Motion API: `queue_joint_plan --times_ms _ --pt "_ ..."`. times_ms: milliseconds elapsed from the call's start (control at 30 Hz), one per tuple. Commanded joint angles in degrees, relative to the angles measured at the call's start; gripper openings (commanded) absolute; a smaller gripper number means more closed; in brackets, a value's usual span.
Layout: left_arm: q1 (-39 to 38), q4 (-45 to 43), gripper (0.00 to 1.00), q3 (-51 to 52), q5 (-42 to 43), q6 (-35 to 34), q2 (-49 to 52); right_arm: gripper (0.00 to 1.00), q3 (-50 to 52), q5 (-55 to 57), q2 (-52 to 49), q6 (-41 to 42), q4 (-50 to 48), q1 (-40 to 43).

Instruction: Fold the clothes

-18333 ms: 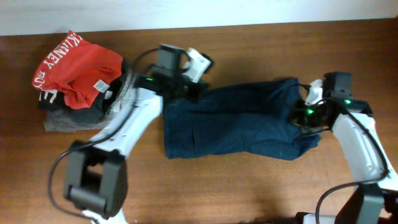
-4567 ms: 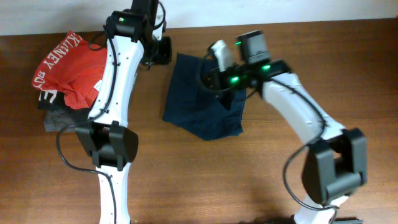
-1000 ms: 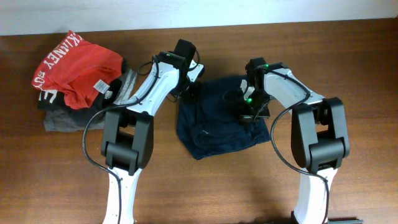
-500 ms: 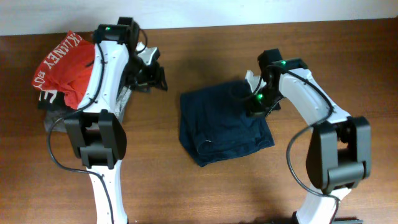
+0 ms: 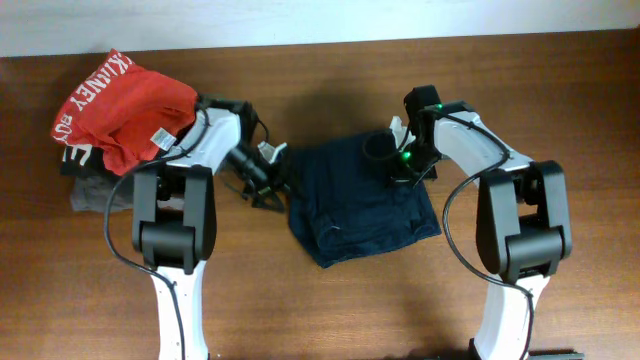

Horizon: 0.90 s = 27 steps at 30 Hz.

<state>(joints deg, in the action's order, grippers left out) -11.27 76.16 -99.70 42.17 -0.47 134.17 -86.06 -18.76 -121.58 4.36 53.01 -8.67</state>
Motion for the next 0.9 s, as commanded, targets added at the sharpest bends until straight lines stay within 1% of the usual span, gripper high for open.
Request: queue_joint_plan --times_ms 0,133,200,233,300,433,567,600,667,700,733,867 --pt "-0.7 -4.5 0.65 4.9 2.6 -6.4 -0.5 0.04 0.0 -0.1 -0.7 2.1 0.1 -0.3" --pt "-2.5 -14.4 0.71 10.5 1.6 -16.5 -0.5 0.04 0.0 -0.1 -0.7 2.1 0.8 -0.3" --pt "-3.5 -18.5 0.72 12.3 2.2 -19.9 -0.5 0.04 0.0 -0.1 -0.7 1.9 1.1 -0.3" --pt "-4.5 -21.5 0.73 13.0 4.5 -20.5 -0.5 0.04 0.0 -0.1 -0.7 1.9 1.3 -0.3" --pt "-5.9 -24.4 0.73 13.2 7.8 -20.8 -0.5 0.04 0.0 -0.1 -0.7 1.4 1.4 -0.3" --pt "-8.6 -26.7 0.78 13.2 8.1 -22.3 -0.5 0.04 0.0 -0.1 -0.7 1.5 1.4 -0.3" --pt "-10.4 -29.0 0.79 13.2 8.0 -22.3 -0.5 0.04 0.0 -0.1 -0.7 1.4 1.6 -0.3" --pt "-10.5 -29.9 0.75 13.2 8.0 -22.3 -0.5 0.04 0.0 -0.1 -0.7 1.4 1.6 -0.3" --pt "-10.5 -32.2 0.65 13.2 8.0 -22.3 -0.5 0.04 0.0 -0.1 -0.7 1.4 1.8 -0.3" --pt "-10.5 -33.9 0.62 13.2 8.0 -22.5 -0.5 0.04 0.0 -0.1 -0.7 1.4 1.9 -0.3" --pt "-10.5 -35.7 0.60 13.2 8.0 -23.1 -0.5 0.04 0.0 -0.1 -0.7 1.4 2.0 -0.3" --pt "-10.6 -41.7 0.41 13.2 8.0 -26.8 -0.5 0.04 0.0 -0.1 -0.7 1.4 2.7 -0.3"
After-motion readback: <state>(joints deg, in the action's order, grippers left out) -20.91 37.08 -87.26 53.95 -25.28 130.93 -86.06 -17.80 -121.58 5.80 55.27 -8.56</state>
